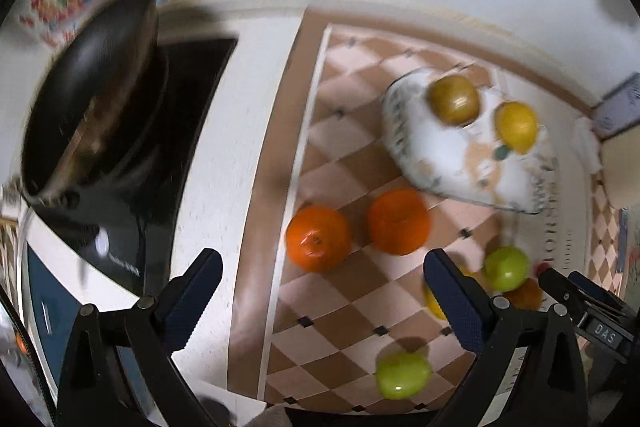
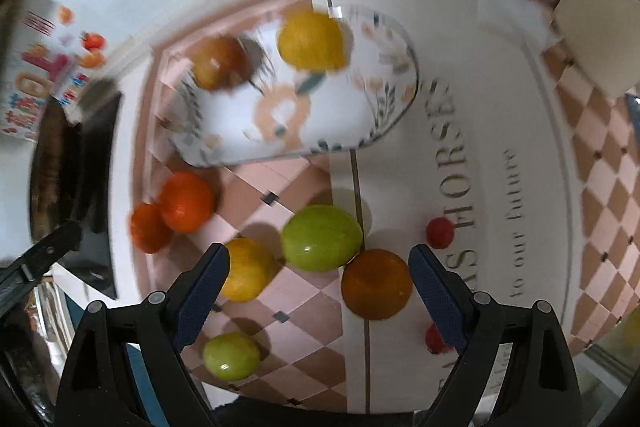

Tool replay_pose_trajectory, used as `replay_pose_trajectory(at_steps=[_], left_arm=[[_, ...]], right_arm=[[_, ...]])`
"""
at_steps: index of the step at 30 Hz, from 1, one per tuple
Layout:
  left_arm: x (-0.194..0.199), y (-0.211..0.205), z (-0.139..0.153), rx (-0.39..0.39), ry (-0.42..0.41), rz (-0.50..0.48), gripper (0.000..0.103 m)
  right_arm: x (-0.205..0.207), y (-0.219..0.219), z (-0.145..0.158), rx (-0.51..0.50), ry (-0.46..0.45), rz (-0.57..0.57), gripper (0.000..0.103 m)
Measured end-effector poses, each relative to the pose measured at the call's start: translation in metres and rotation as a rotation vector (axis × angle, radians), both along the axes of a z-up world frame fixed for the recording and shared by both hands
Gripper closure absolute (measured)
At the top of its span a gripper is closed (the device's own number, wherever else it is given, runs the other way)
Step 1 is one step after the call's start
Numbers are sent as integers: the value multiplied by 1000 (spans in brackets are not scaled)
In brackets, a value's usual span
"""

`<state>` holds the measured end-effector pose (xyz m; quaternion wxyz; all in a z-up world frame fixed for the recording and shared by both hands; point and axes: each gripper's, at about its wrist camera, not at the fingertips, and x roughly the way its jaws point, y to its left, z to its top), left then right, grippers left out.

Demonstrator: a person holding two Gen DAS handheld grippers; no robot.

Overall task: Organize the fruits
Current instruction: 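Grasp the green apple with the right gripper while the left gripper grasps a tangerine, then carry the apple and tangerine onto the plate while opening both grippers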

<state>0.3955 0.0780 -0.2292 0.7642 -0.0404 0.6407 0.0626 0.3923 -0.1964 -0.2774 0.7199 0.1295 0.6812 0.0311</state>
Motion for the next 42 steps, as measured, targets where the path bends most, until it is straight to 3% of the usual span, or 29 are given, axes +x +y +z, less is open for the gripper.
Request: replay_pose_trajectory(at_steps=[4,12,15,17,20,31,37,42], left_arm=[[6,18,-40,-39,103,43,0],[18,24,-84,-104,161,79,1],[19,19,-95,-88,169,55,17],[20,15,-101,-79,175,28,35],[19,7,-103,-80,158,2,41],[-43,-32,-107,-119,188,-81,42],[-48,-45,-108,-95,165,-102,42],[-41,-52,-94,-140,171,-111,42]], right_arm=[[8,12,-34,-22,63,47,12],[17,28,-61,-56,116,123,16],[19,31,-68,-61,130,138,22],[19,32,-73,-68,141,146,27],[20,33,-77,-75,140,151,37],[4,50,-78,-54,141,203,37],[7,48,-79,-49,141,185,38],[8,49,-68,-41,109,183,38]])
